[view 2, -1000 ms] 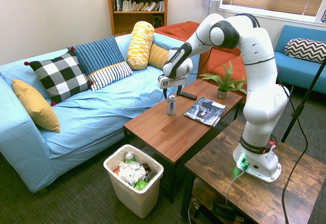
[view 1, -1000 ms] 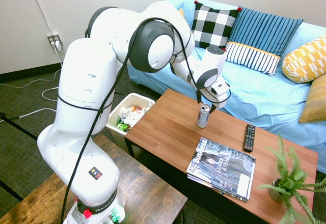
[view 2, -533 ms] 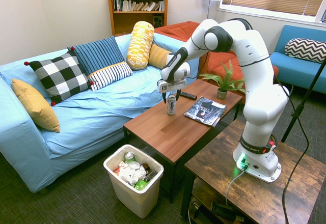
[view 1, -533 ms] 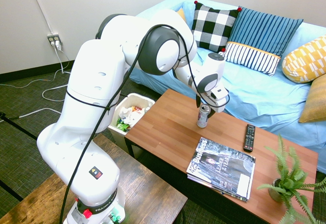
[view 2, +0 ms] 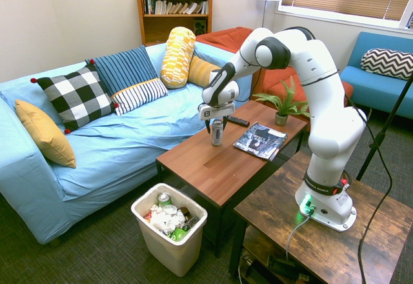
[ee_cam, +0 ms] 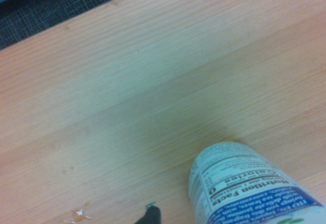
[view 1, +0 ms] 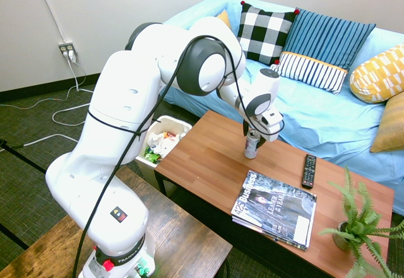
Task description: Throw the can in the trash bin
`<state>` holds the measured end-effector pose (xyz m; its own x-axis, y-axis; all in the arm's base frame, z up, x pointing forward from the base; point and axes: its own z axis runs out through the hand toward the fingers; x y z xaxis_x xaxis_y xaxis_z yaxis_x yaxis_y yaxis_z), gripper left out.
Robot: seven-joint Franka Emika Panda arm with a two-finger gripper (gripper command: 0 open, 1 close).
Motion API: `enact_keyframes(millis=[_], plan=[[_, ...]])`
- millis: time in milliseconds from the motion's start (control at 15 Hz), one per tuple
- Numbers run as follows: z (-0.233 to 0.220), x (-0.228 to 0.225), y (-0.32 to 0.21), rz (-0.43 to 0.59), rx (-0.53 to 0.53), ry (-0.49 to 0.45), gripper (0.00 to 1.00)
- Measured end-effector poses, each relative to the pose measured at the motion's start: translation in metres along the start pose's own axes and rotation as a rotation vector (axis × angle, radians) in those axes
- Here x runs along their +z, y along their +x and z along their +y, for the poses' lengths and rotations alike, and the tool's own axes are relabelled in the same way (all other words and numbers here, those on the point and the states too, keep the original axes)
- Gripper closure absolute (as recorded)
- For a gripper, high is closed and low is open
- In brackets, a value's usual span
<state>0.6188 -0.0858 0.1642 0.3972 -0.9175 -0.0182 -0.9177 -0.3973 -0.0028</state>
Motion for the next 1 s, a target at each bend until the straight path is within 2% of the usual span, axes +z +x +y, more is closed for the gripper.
enact_keyframes(millis=[400, 600, 800, 1000], plan=[[-0.004, -0.003, 0.001, -0.003, -0.004, 0.003, 1.00], [-0.021, -0.030, -0.011, 0.022, -0.044, 0.024, 1.00], [-0.064, -0.091, -0.058, 0.069, -0.123, 0.053, 1.00], [-0.108, -0.120, -0.144, 0.117, -0.212, 0.075, 1.00]])
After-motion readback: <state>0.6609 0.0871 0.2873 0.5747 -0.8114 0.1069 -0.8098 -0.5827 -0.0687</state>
